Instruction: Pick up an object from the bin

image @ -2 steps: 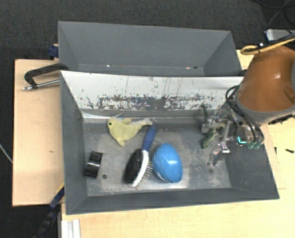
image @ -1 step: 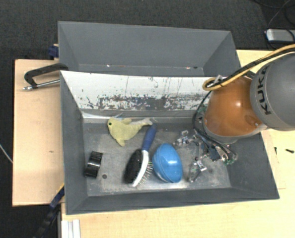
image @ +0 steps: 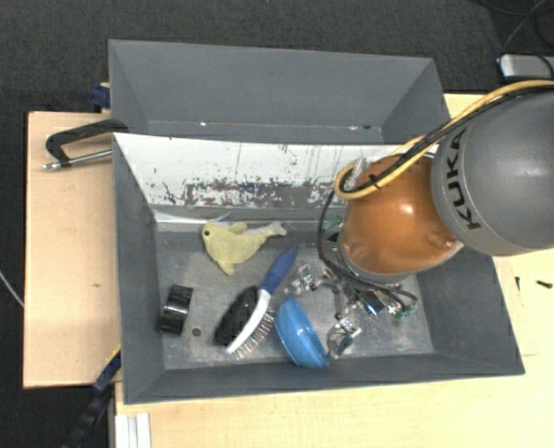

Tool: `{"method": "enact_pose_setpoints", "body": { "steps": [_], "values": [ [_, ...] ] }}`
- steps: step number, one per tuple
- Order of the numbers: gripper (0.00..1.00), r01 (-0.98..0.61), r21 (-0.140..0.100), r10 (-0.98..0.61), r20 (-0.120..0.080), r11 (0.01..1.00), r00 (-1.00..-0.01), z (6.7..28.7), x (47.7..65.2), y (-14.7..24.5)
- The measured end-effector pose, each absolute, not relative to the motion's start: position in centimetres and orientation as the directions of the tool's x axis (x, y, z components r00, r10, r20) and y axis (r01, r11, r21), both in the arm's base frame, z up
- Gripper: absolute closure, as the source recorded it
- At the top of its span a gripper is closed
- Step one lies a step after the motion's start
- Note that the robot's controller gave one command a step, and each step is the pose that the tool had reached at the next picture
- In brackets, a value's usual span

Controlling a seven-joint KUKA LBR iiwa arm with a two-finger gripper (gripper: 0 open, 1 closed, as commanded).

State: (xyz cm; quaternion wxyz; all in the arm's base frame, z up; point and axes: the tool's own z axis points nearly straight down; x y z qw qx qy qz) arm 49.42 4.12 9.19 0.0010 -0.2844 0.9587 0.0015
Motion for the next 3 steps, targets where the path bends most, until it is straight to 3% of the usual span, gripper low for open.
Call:
{"method": "enact_pose_setpoints", "body": {
  "steps": [1, 2, 3],
  "values": [
    [0.00, -0.622, -0.011, -0.622, -0.004, 0.783, -0.783, 8.8, 53.9, 10.0],
    [1.00, -0.622, -0.004, -0.622, -0.008, 0.783, -0.783, 8.5, 53.7, 10.2],
    [1.00, -0.620, -0.006, -0.620, -0.014, 0.785, -0.785, 23.4, 52.3, 10.0]
  ]
}}
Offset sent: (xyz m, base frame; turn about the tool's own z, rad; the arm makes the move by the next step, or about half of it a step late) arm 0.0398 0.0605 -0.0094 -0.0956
